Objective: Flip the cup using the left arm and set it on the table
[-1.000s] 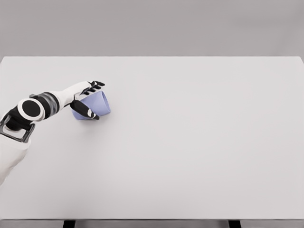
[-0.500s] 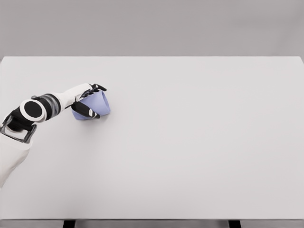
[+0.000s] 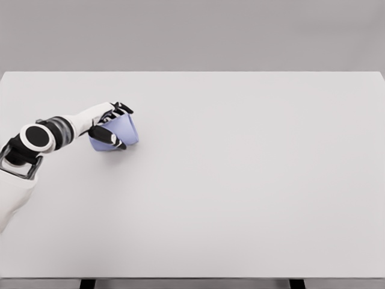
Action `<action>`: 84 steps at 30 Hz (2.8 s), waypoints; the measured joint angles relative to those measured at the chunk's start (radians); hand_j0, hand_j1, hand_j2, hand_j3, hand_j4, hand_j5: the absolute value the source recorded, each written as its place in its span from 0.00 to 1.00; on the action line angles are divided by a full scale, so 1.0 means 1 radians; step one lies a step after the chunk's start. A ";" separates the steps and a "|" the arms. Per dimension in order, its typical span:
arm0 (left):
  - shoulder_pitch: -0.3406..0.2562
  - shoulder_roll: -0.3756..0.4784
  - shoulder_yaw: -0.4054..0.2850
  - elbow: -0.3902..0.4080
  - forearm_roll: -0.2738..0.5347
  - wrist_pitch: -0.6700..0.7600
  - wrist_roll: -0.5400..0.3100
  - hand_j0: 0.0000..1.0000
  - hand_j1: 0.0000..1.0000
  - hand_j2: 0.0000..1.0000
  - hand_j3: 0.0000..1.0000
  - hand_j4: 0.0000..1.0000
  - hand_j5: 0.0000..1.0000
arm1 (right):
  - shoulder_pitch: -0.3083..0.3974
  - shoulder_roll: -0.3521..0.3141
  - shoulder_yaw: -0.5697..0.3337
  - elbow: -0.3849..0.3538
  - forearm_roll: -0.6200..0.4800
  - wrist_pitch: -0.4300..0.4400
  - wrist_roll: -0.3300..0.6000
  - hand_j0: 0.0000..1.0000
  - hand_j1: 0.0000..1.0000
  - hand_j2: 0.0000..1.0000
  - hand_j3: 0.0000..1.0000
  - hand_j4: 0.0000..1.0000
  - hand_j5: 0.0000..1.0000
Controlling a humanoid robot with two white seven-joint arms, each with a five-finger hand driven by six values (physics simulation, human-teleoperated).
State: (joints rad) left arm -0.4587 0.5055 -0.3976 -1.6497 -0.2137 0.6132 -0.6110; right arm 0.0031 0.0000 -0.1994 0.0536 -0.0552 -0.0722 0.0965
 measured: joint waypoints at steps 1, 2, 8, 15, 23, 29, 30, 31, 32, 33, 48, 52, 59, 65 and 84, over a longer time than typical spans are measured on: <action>0.000 0.000 0.007 -0.001 0.002 0.000 0.000 0.51 0.51 0.51 0.51 0.51 0.51 | 0.002 0.000 0.000 0.000 0.000 0.000 0.000 1.00 1.00 1.00 1.00 1.00 1.00; 0.002 0.000 0.015 -0.001 0.004 0.000 0.000 0.51 0.51 0.51 0.51 0.51 0.51 | 0.000 0.000 0.000 0.000 0.000 0.000 0.000 1.00 1.00 1.00 1.00 1.00 1.00; 0.002 -0.003 0.059 -0.001 0.037 0.000 -0.001 0.48 0.48 0.48 0.48 0.48 0.48 | 0.002 0.000 0.000 0.000 0.000 0.000 0.000 1.00 1.00 1.00 1.00 1.00 1.00; 0.005 -0.010 0.105 0.003 0.108 -0.001 -0.001 0.46 0.46 0.46 0.46 0.46 0.46 | 0.002 0.000 0.000 0.000 0.000 0.000 0.000 1.00 1.00 1.00 1.00 1.00 1.00; 0.011 -0.011 0.128 0.048 0.200 -0.106 -0.001 0.46 0.46 0.46 0.46 0.46 0.46 | 0.002 0.000 0.000 0.000 0.000 0.000 0.000 1.00 1.00 1.00 1.00 1.00 1.00; 0.012 -0.026 0.161 0.136 0.264 -0.220 -0.001 0.46 0.46 0.46 0.46 0.46 0.46 | 0.002 0.000 0.000 0.000 0.000 0.000 0.000 1.00 1.00 1.00 1.00 1.00 1.00; 0.012 -0.027 0.164 0.149 0.279 -0.236 -0.001 0.46 0.46 0.46 0.46 0.46 0.46 | 0.002 0.000 0.000 0.000 0.000 0.000 0.000 1.00 1.00 1.00 1.00 1.00 1.00; 0.012 -0.028 0.167 0.161 0.292 -0.251 -0.001 0.46 0.46 0.46 0.46 0.46 0.46 | 0.002 0.000 0.000 0.000 0.000 0.000 0.000 1.00 1.00 1.00 1.00 1.00 1.00; 0.012 -0.031 0.171 0.173 0.303 -0.267 -0.001 0.46 0.46 0.46 0.46 0.46 0.46 | 0.000 0.000 0.000 0.000 0.000 0.000 0.000 1.00 1.00 1.00 1.00 1.00 1.00; 0.014 -0.035 0.177 0.185 0.312 -0.282 -0.001 0.46 0.46 0.46 0.46 0.46 0.46 | 0.000 0.000 0.000 0.000 0.000 0.000 0.000 1.00 1.00 1.00 1.00 1.00 1.00; 0.031 -0.085 0.210 0.325 0.429 -0.487 -0.001 0.46 0.46 0.46 0.46 0.46 0.46 | 0.002 0.000 0.000 0.000 0.000 0.000 0.000 1.00 1.00 1.00 1.00 1.00 1.00; 0.034 -0.099 0.229 0.358 0.448 -0.528 -0.001 0.46 0.46 0.46 0.46 0.46 0.46 | 0.002 0.000 0.000 0.000 0.000 0.000 0.000 1.00 1.00 1.00 1.00 1.00 1.00; 0.037 -0.111 0.236 0.439 0.507 -0.636 0.000 0.46 0.46 0.46 0.46 0.46 0.46 | 0.002 0.000 0.000 0.000 0.000 0.000 0.000 1.00 1.00 1.00 1.00 1.00 1.00; 0.041 -0.129 0.239 0.490 0.541 -0.713 0.000 0.46 0.46 0.46 0.46 0.46 0.46 | 0.002 0.000 0.000 0.000 0.000 0.000 0.000 1.00 1.00 1.00 1.00 1.00 1.00; 0.064 -0.202 0.273 0.624 0.702 -0.859 0.000 0.46 0.46 0.46 0.46 0.46 0.46 | 0.002 0.000 0.000 0.000 0.000 0.000 0.000 1.00 1.00 1.00 1.00 1.00 1.00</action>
State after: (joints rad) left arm -0.3942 0.3032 -0.1249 -1.0261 0.4887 -0.2460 -0.6113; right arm 0.0046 0.0000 -0.1994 0.0537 -0.0552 -0.0722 0.0965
